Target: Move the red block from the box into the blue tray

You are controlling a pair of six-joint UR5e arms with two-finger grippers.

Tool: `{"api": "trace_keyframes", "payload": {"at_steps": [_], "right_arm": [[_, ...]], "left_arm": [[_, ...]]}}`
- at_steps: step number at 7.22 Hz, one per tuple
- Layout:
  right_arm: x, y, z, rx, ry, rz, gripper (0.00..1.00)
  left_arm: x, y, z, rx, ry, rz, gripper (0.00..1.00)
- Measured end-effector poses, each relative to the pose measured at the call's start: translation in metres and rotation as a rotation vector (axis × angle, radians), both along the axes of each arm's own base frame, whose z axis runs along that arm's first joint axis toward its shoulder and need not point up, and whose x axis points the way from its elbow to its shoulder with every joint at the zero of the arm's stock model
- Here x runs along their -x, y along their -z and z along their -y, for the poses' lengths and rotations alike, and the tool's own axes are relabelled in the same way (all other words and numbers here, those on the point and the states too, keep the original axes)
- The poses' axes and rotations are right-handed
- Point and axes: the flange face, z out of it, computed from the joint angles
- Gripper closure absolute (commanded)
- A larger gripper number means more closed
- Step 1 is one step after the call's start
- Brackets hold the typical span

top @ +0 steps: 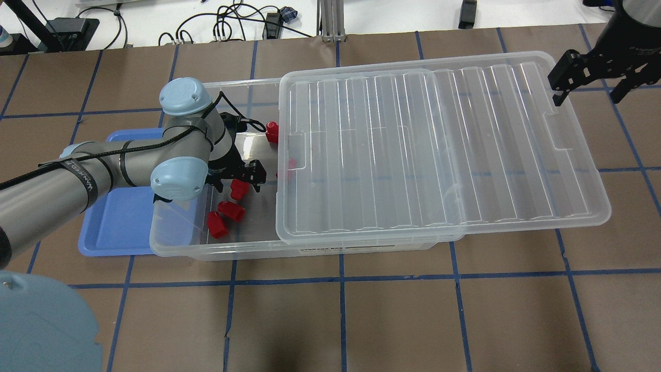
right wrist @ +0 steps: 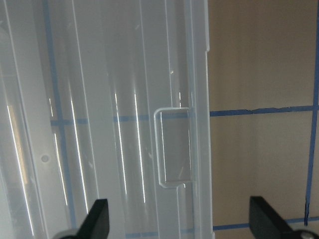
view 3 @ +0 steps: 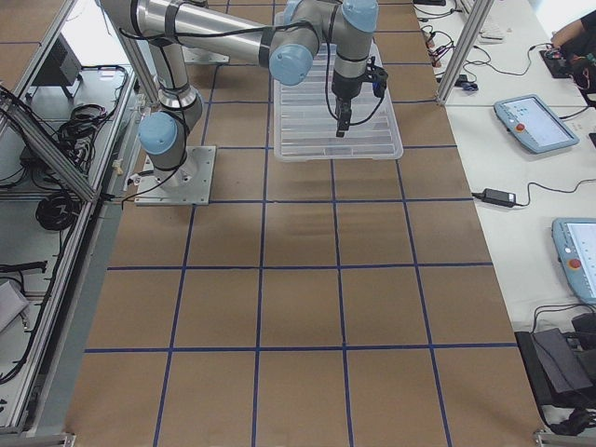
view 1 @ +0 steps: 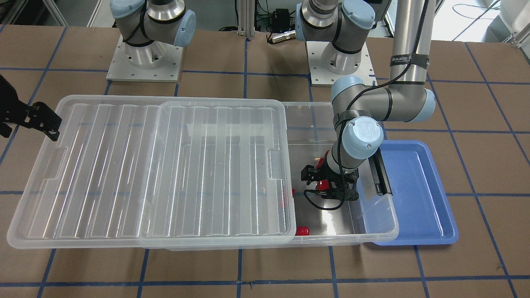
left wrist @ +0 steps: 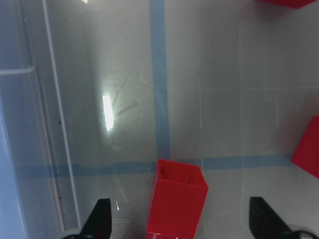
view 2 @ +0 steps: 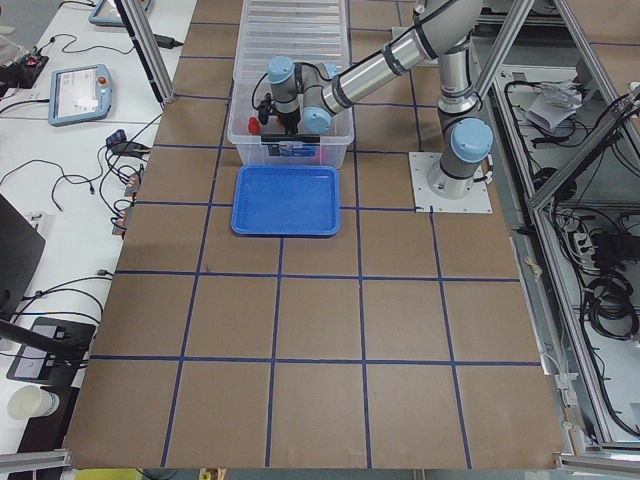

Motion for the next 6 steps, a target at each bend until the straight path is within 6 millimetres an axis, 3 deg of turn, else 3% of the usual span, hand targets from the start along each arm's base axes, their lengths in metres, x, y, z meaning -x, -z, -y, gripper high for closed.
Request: {"api": "trace_keyframes", "payload": {"at_steps": [1, 3, 6], "right_arm": [[0.000, 0.001, 0.000, -0.002, 0.000, 0.000, 0.00], [0.000, 0.003, -0.001, -0.008, 0.000, 0.001, 0.00], [0.000, 0.006, -0.002, -0.015, -0.001, 0.003, 0.00]], "left_arm": [[0.000, 0.001, 0.000, 0.001, 0.001, 0.000, 0.99], [0.001, -0.003, 0.004, 0.021, 0.007, 0.000, 1.00], [0.000, -0.045, 0.022, 0.094, 0.007, 0.000, 1.00]]}}
